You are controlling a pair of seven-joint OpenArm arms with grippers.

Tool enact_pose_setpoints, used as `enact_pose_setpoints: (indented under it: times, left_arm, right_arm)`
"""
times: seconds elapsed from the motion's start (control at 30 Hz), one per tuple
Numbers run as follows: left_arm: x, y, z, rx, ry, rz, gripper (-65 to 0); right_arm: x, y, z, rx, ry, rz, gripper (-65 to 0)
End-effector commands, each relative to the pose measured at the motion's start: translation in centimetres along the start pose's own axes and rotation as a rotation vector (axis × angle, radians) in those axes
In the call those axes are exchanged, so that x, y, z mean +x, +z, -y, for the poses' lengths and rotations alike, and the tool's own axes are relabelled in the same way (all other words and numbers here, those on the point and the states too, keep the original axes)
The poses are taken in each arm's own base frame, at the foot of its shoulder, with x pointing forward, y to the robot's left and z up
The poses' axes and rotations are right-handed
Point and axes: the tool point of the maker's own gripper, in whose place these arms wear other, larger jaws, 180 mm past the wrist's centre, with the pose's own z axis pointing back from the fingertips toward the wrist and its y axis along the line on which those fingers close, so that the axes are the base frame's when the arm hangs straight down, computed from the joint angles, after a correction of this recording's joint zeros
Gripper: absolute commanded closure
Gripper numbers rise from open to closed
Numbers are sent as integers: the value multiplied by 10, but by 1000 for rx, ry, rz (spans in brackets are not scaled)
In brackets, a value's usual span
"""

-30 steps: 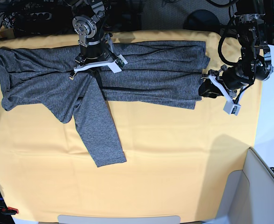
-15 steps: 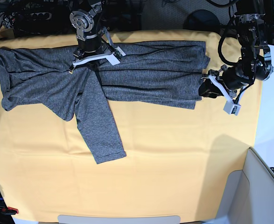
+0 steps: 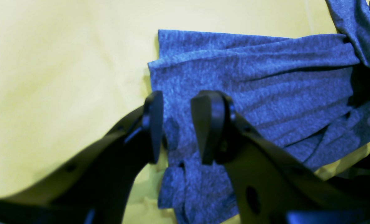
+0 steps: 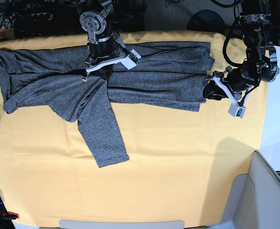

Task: Fold the T-shirt properly
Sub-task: 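Drag the grey sleeve with the right gripper across the strip toward the arm bases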

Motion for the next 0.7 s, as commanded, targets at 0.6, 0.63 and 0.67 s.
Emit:
enact_pose_setpoints:
  times: [0.6,0.63,0.67]
  left_arm:
    - [13,5,0,0,-17,39,-185]
    - [13,5,0,0,-17,41,-185]
    - [13,5,0,0,-17,41,-185]
  right_arm:
    - [3,21,-24,35,-18,88,-2]
    - [1,22,-25,37,-15,86,-2]
    - [2,22,-26,39,-16,91,-2]
